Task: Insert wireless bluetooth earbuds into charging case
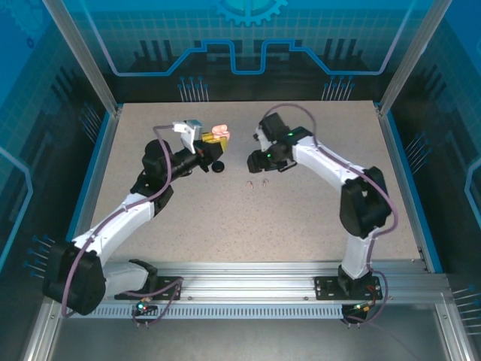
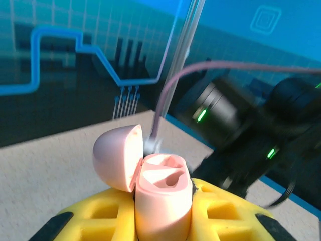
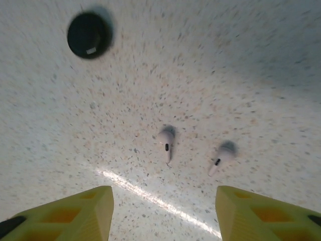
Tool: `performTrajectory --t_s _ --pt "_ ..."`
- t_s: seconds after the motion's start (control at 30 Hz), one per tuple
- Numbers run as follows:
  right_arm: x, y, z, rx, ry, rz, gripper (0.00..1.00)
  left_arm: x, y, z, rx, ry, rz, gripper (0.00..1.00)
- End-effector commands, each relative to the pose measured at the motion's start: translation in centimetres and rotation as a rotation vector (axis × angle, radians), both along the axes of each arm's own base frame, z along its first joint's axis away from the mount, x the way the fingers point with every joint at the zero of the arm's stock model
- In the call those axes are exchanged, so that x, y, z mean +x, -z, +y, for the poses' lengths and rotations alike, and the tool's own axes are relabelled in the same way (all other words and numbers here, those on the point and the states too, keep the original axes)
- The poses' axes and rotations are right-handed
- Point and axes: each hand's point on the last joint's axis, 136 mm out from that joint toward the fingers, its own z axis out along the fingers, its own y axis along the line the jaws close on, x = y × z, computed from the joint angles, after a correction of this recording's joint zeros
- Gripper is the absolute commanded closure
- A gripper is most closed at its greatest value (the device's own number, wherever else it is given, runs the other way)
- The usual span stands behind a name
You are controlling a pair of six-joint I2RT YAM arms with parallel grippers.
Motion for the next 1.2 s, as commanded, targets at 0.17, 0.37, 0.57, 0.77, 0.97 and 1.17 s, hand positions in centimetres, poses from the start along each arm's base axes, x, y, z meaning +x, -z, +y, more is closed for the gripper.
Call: performTrajectory --t_s 0.17,0.37,0.57,0.77,0.97,1.17 --pt "0.3 4.1 1.7 -0.175 -0.072 0.06 0.5 -1.7 -8.2 2.2 -0.018 -0.122 -0.289 1.0" --pt "0.7 6.8 1.9 -0.258 -0.096 0.098 0.54 -2.2 -9.6 1.2 0.034 -0.088 -0.323 1.0" --pt "0.7 8.3 2.6 -0.267 -0.113 0.122 0.56 -2.6 -9.4 0.0 0.083 -0.066 -0.346 1.0" --pt "0.8 9.1 3.3 -0.266 -0.124 0.133 0.56 -2.7 -9.1 -0.4 0.103 -0.062 -0.346 1.0" --pt "0.5 9.3 3.3 -0.291 -0.132 0.136 0.57 -2.6 -9.1 -0.3 0.107 -0.071 -0.346 1.0" --pt "-0.2 10.8 2.7 -0.356 -0.146 0.155 0.59 -2.4 -9.1 -0.3 0.102 -0.071 -0.346 1.0"
